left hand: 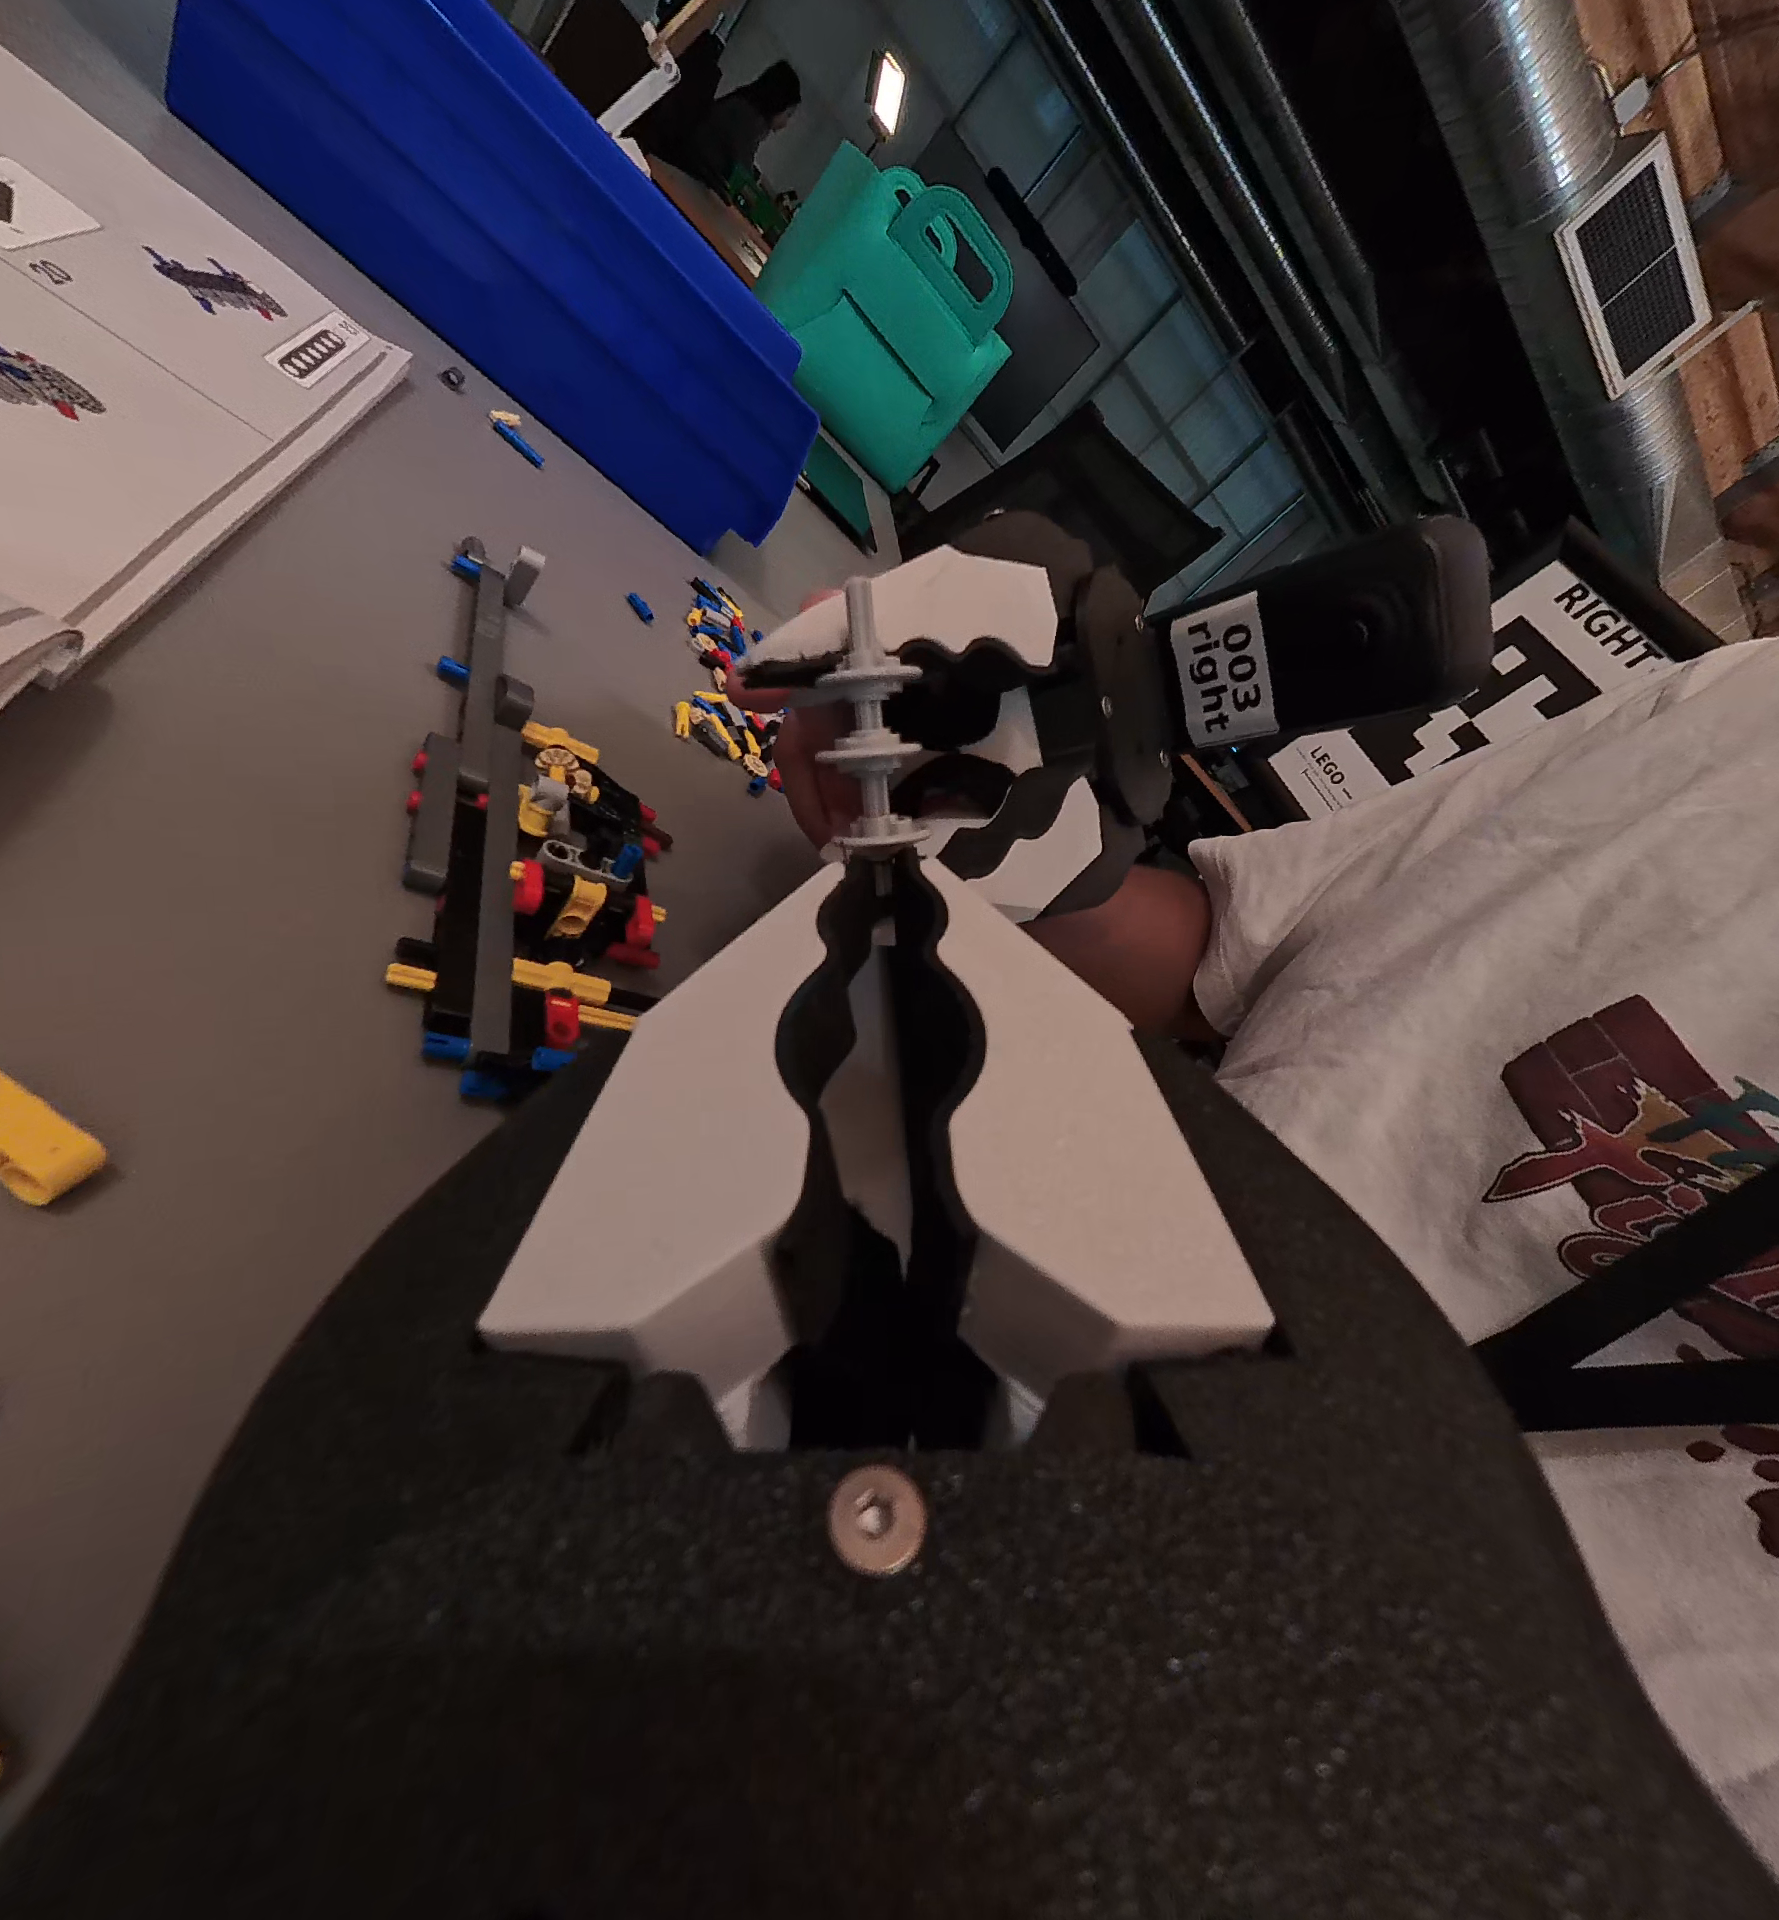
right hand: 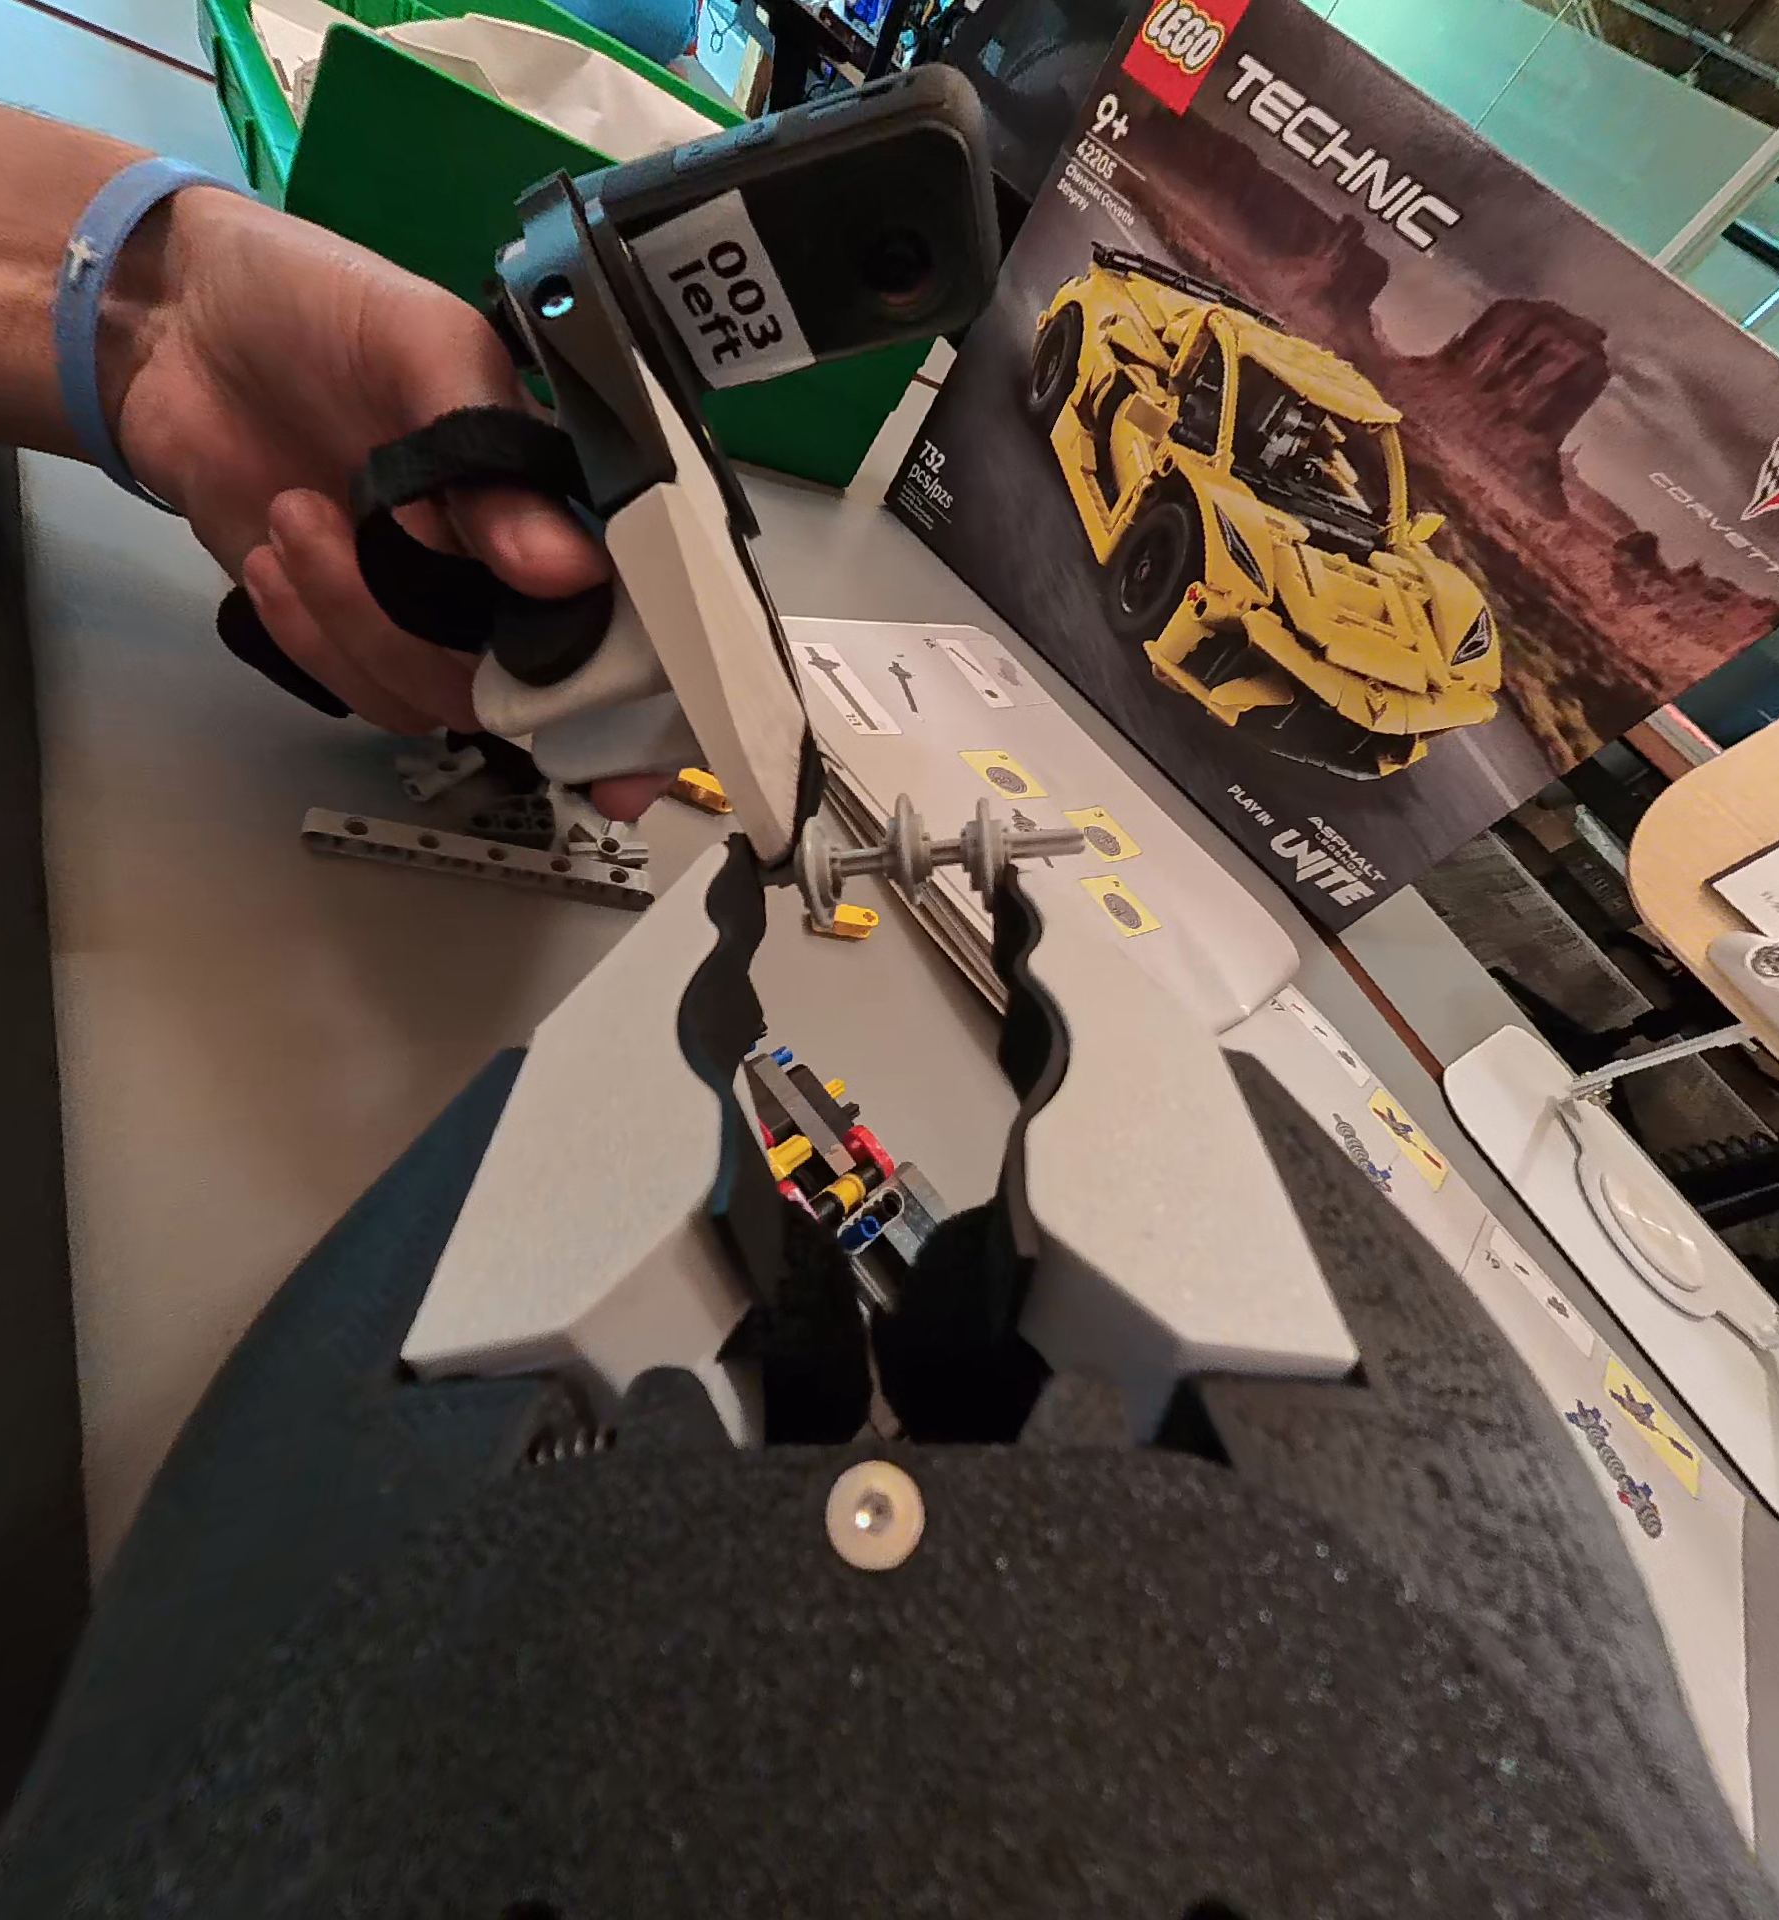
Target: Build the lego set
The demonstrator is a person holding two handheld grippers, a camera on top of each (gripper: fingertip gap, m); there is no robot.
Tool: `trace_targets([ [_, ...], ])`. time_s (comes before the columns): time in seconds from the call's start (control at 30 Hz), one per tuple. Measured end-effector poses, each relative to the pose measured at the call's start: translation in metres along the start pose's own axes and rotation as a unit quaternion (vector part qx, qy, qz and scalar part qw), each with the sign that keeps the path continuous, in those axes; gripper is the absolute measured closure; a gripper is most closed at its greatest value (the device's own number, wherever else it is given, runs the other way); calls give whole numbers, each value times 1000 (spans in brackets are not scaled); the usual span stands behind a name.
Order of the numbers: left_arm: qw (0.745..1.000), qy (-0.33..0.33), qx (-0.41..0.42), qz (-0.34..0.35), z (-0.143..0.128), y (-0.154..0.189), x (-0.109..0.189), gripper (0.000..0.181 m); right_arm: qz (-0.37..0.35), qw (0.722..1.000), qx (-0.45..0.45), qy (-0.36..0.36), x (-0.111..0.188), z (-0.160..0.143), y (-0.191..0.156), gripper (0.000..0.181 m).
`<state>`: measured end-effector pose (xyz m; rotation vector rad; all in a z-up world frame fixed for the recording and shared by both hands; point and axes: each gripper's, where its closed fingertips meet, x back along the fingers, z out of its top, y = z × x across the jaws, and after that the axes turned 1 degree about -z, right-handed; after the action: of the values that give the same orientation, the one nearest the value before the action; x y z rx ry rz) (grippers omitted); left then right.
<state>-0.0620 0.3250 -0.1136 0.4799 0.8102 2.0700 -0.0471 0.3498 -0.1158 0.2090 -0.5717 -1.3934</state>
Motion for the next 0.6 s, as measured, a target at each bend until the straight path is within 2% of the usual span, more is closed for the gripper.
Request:
trace_targets([
  [0.23,1000,1,-1,5,1,-1,0,180,-4,1000,8,-1,-1,-1,0,140],
  [0.37,999,1,-15,33,2,-8,0,180,-3,999,-36,-9,-5,-5,3,139],
  [0.47,992,-25,-85,94,-1,-17,2,179,10,999,-40,-20,-6,-12,1,138],
  [0.6,959,-53,-206,188,0,-30,9,180,47,994,-94,-3,-1,-11,0,134],
])
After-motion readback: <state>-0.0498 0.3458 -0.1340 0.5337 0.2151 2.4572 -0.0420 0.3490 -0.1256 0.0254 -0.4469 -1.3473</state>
